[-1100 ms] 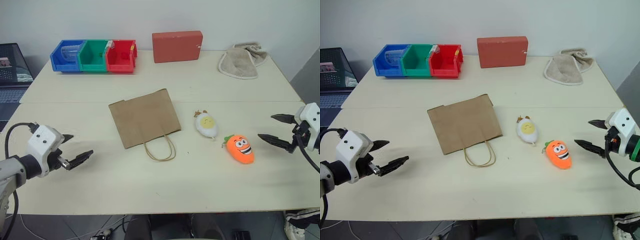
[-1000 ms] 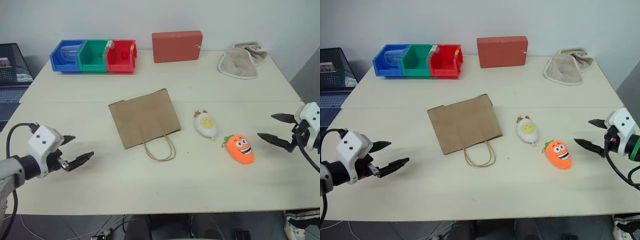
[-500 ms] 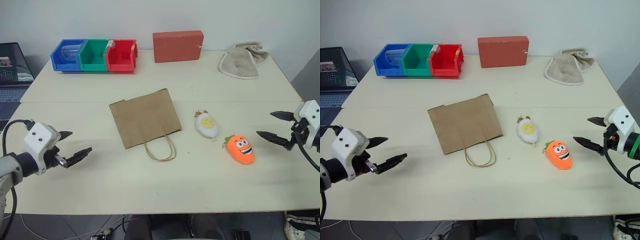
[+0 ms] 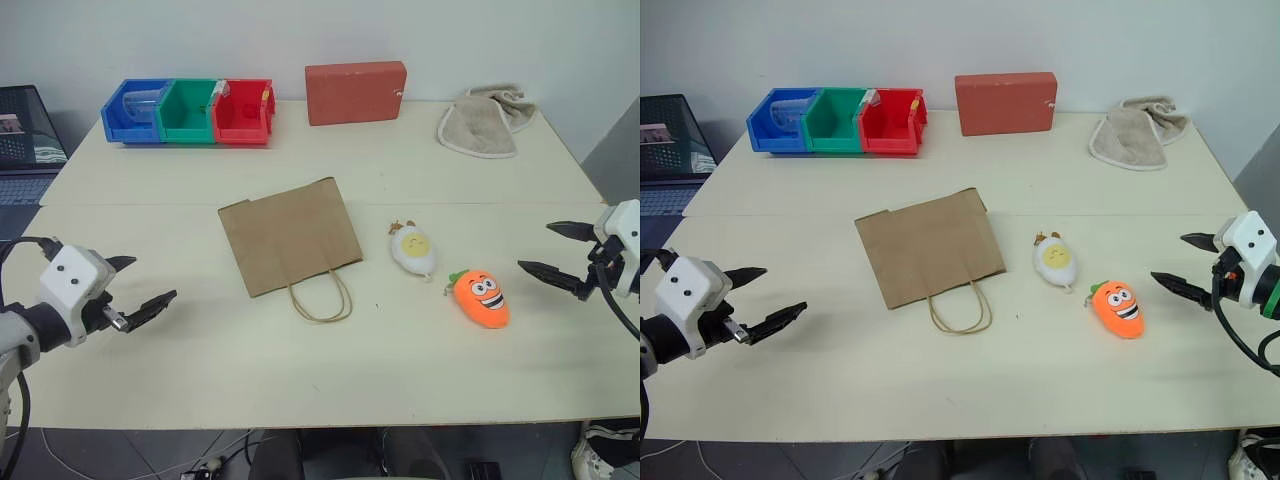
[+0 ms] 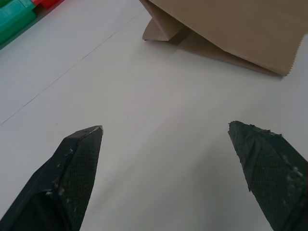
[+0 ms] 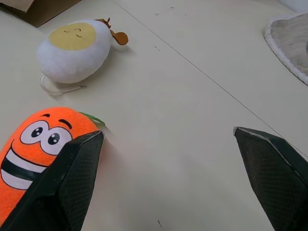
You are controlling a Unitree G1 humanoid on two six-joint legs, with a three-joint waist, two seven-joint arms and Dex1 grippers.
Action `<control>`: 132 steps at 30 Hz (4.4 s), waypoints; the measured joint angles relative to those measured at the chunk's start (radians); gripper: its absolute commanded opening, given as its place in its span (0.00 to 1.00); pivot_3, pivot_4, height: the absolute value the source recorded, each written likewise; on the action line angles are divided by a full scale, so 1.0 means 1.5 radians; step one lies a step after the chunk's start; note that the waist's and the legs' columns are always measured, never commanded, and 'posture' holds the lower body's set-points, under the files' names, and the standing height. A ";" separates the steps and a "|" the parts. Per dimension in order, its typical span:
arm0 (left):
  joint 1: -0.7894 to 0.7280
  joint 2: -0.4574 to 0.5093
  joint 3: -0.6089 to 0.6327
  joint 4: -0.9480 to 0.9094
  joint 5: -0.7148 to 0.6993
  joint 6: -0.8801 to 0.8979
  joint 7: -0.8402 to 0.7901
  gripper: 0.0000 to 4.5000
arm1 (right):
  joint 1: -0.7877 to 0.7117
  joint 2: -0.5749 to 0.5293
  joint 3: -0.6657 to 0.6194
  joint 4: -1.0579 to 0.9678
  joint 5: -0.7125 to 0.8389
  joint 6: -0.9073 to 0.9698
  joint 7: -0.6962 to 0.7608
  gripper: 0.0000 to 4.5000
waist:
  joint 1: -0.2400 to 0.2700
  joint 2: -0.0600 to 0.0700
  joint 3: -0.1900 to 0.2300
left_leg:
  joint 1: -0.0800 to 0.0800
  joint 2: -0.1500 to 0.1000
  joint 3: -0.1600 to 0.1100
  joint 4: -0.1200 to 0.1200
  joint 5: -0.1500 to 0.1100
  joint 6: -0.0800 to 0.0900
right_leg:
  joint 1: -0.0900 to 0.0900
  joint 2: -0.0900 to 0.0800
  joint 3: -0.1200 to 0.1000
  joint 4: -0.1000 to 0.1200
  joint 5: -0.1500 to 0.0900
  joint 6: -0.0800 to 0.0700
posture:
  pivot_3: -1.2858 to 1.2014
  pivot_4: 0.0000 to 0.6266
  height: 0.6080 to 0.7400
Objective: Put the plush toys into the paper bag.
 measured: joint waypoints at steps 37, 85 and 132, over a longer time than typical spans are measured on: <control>-0.282 -0.096 -0.476 -0.034 0.121 -0.138 -0.160 0.91 | 0.090 0.020 0.057 -0.472 0.170 0.244 -0.059 1.00 | 0.009 0.000 0.000 | -0.001 0.000 -0.002 0.001 0.000 0.000 | 0.001 0.001 -0.001 -0.001 0.000 0.000 | 0.52 0.24 1.00; -0.514 -0.107 -0.349 -0.018 -0.223 0.326 -0.187 0.00 | -0.212 0.515 0.463 -0.109 -0.161 0.130 -0.387 0.01 | 0.005 -0.002 0.000 | -0.004 0.000 -0.007 0.002 0.000 0.000 | -0.002 0.001 -0.006 0.003 0.000 0.000 | 0.52 0.24 1.00; -0.642 -0.125 -0.288 0.045 -0.193 0.247 -0.118 0.00 | -0.233 0.638 0.441 0.056 -0.279 0.064 -0.444 0.01 | -0.001 -0.002 0.000 | -0.006 0.000 -0.008 0.002 0.000 0.000 | -0.004 0.001 -0.006 0.004 0.000 0.000 | 0.52 0.24 1.00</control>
